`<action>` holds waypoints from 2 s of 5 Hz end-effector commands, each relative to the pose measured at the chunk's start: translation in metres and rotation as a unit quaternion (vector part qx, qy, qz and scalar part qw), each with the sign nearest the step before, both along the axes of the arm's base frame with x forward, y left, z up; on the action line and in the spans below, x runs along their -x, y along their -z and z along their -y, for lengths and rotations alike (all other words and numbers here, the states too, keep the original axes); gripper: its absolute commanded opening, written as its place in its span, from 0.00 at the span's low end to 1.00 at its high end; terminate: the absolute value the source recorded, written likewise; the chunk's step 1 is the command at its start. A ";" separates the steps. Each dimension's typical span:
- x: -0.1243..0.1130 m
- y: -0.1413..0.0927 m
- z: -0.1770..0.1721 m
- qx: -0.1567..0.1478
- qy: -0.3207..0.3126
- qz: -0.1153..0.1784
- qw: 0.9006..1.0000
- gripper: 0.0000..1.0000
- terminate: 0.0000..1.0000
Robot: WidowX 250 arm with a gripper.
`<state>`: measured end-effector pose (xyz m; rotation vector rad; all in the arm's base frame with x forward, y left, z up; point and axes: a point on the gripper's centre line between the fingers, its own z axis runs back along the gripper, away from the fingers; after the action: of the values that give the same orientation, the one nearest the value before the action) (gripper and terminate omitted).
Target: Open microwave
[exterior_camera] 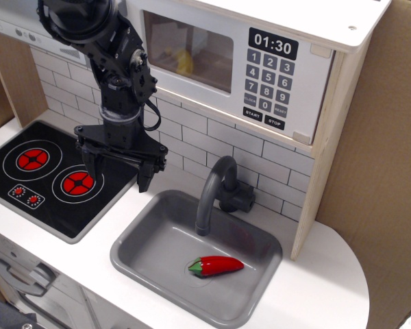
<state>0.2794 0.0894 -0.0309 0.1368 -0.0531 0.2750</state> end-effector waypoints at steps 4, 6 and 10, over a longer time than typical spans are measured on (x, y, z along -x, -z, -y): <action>-0.031 -0.111 -0.045 0.037 0.097 0.106 0.989 1.00 0.00; -0.060 -0.147 -0.071 0.030 0.091 0.143 0.985 1.00 0.00; -0.091 -0.143 -0.086 0.060 0.112 0.148 0.981 1.00 0.00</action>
<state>0.3689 0.1686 0.0899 -0.0615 -0.2919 0.0774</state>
